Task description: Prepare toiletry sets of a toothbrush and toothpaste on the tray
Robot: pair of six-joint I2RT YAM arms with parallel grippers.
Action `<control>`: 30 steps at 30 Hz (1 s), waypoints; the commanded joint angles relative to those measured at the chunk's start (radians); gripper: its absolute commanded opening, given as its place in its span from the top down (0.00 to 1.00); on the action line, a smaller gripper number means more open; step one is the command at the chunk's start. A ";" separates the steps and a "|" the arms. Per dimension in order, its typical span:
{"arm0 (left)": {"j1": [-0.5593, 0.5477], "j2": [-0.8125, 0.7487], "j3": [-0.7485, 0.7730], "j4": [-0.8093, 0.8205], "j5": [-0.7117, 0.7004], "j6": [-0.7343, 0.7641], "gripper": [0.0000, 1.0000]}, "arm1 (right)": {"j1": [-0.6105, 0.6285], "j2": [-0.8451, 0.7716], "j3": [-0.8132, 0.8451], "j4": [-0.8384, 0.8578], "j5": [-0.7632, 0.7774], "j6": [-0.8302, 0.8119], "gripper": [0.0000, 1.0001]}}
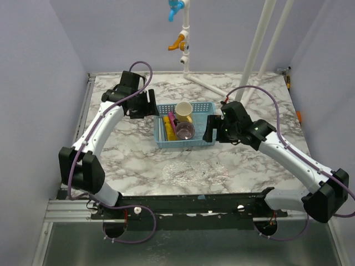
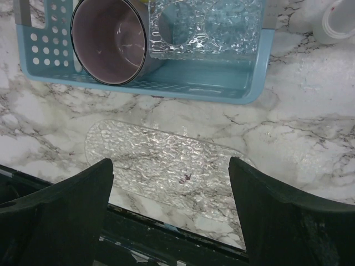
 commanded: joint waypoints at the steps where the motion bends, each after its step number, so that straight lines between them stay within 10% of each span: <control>1: -0.004 -0.144 -0.106 0.048 -0.010 0.001 0.28 | 0.004 0.051 0.051 0.037 -0.011 -0.012 0.14; 30: -0.009 -0.716 -0.570 0.300 0.062 -0.041 0.03 | 0.169 0.403 0.259 0.093 0.136 0.222 0.31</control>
